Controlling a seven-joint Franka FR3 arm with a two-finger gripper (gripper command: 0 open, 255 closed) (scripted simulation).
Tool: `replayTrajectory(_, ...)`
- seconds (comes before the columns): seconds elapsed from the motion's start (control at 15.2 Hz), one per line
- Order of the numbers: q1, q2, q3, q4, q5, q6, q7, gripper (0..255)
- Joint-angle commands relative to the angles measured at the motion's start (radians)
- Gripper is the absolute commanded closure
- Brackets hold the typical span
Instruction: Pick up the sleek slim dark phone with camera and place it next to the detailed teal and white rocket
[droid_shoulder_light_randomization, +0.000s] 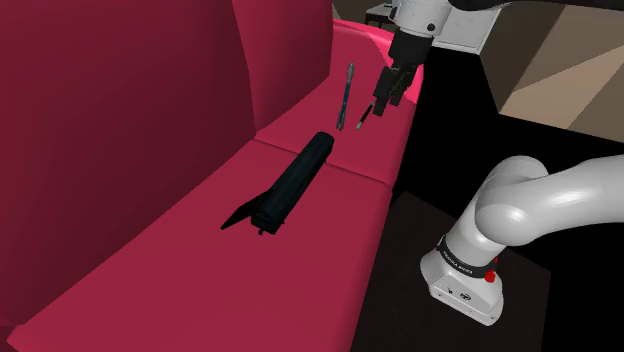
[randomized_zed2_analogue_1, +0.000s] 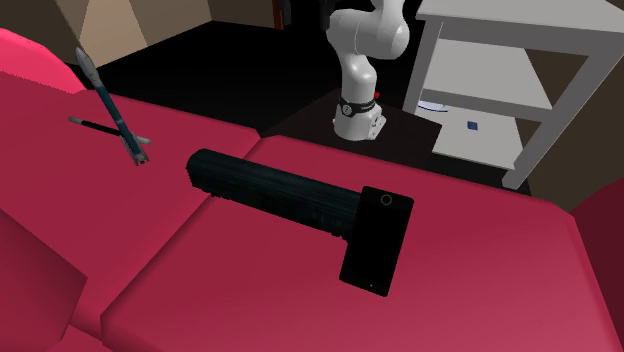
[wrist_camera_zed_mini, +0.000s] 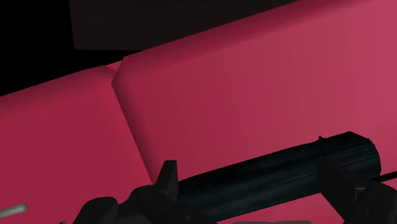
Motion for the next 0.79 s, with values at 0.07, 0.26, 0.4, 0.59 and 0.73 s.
replayTrajectory(0.07,-0.003,-0.026,0.012,-0.042,0.029,0.029,0.043,0)
replayTrajectory(0.26,-0.008,-0.097,0.059,-0.162,0.122,0.121,0.171,0)
replayTrajectory(0.4,-0.006,-0.136,0.099,-0.234,0.190,0.189,0.257,0)
replayTrajectory(0.59,0.006,-0.176,0.173,-0.329,0.301,0.302,0.389,0)
replayTrajectory(0.73,0.021,-0.186,0.233,-0.380,0.381,0.389,0.477,0)
